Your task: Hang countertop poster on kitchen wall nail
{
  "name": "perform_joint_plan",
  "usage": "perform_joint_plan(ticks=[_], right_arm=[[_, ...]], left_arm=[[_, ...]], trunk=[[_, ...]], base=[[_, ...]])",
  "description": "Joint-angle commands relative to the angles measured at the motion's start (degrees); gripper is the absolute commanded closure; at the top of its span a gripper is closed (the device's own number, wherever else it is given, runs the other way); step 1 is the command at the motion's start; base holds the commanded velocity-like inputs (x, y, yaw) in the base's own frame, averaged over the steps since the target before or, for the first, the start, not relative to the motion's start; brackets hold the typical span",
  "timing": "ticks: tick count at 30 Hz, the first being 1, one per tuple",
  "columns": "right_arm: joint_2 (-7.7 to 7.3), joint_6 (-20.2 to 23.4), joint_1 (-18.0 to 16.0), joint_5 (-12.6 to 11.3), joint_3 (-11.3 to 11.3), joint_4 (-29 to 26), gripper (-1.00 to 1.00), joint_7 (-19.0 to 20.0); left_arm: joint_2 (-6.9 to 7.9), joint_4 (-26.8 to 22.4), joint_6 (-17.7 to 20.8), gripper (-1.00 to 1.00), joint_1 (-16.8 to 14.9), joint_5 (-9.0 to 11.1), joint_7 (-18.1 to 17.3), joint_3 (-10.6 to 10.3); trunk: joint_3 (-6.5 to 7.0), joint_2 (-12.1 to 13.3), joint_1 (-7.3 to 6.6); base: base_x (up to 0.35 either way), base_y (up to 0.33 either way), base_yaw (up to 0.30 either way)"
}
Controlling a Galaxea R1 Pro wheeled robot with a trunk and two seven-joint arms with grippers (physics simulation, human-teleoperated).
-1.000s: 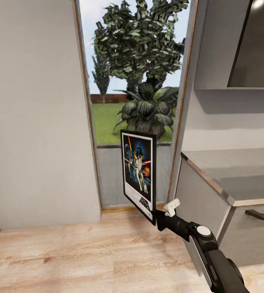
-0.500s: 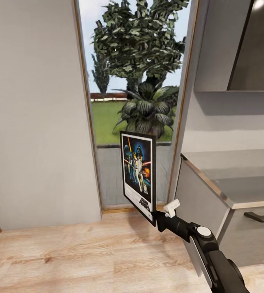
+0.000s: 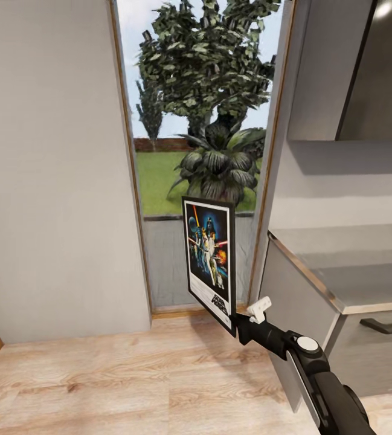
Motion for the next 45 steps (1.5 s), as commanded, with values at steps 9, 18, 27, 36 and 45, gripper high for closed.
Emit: perform_joint_plan(ticks=[9,18,27,36,45], right_arm=[[-0.07,0.25,-0.04,0.23,0.00,0.42,1.00,0.40],[-0.09,0.25,-0.04,0.22,0.02,0.53,1.00,0.40],[-0.03,0.25,-0.04,0.22,0.09,0.54,1.00,0.47],[-0.03,0.25,-0.04,0.22,0.09,0.54,1.00,0.49],[-0.04,0.25,-0.04,0.28,0.09,0.61,1.00,0.49]], left_arm=[[-0.01,-0.06,-0.11,-1.00,0.01,0.17,-0.10,-0.02],[-0.01,-0.06,-0.18,-1.00,0.01,0.10,-0.09,-0.02],[-0.01,-0.06,-0.19,-1.00,0.01,0.09,-0.09,-0.02],[-0.01,-0.13,-0.19,-1.00,0.01,0.09,-0.09,-0.03],[0.01,-0.12,-0.12,-1.00,0.01,0.09,-0.09,-0.07]], trunk=[[1.57,3.59,-1.98],[3.18,7.20,-3.96],[4.80,10.81,-5.93],[6.41,14.42,-7.91],[8.03,18.03,-9.89]], base=[[0.000,0.000,0.000],[0.000,0.000,0.000],[0.000,0.000,0.000],[0.000,0.000,0.000],[0.000,0.000,0.000]])
